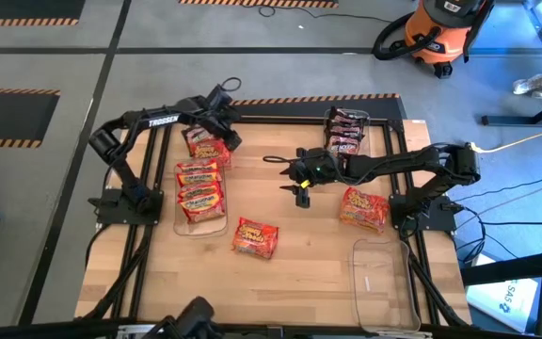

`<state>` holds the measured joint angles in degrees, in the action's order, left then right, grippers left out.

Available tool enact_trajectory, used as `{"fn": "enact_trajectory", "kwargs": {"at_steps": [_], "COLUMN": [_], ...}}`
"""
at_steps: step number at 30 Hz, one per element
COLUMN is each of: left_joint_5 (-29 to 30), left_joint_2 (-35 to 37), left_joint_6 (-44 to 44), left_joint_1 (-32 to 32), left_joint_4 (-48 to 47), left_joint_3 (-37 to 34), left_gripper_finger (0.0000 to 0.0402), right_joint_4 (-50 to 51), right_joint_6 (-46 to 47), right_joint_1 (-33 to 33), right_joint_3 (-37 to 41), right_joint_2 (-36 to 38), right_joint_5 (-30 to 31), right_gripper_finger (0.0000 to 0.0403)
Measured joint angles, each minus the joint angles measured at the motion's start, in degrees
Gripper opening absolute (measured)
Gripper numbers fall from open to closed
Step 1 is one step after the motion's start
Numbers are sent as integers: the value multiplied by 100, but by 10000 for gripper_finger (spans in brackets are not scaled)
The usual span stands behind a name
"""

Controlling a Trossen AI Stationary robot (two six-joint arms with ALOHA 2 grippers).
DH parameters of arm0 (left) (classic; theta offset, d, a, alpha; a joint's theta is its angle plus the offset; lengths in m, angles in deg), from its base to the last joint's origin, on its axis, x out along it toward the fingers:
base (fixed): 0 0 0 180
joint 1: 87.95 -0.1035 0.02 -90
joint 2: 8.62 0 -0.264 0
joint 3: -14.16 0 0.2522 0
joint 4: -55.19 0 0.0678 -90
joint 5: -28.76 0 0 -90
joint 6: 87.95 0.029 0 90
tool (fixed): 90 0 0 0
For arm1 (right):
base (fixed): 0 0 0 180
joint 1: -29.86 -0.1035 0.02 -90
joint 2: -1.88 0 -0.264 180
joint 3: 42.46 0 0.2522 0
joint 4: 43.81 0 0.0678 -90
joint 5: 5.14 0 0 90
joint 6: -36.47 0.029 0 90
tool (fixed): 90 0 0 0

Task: Sort Maruchan noodles
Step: Put the black noodle pack into the top transparent bin

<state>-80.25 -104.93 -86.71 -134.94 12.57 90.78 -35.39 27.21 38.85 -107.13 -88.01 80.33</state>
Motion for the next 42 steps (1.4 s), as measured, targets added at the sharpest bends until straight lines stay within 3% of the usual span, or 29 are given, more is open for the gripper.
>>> {"fn": "enact_trajectory", "kwargs": {"at_steps": [3, 8, 11, 16, 23, 31, 42], "left_joint_5": [335, 2780, 3233, 2979, 2462, 2172, 1341], "left_joint_2": [28, 99, 94, 86, 78, -490, -685], "left_joint_6": [91, 68, -169, -503, -517, -380, -320], "left_joint_1": [116, 64, -155, -636, -916, -795, -165], "left_joint_4": [-465, -1688, -2052, -2165, -1215, -655, 1130], "left_joint_3": [322, 855, 824, 372, -164, -173, -216], "left_gripper_finger": [121, 121, 121, 121, 121, 121, 121], "right_joint_4": [37, 98, 97, 101, 101, 131, 131], "right_joint_6": [0, 0, 0, -2, -2, 0, 30], "right_joint_1": [0, 0, 0, 0, 0, 0, 0], "right_joint_3": [1, 0, 0, 0, 0, 0, 0], "right_joint_2": [0, 0, -2, -2, -2, -2, -2], "right_joint_5": [0, 0, -9, -59, -61, -120, -153], "right_gripper_finger": [193, 193, 193, 193, 193, 193, 193]}}
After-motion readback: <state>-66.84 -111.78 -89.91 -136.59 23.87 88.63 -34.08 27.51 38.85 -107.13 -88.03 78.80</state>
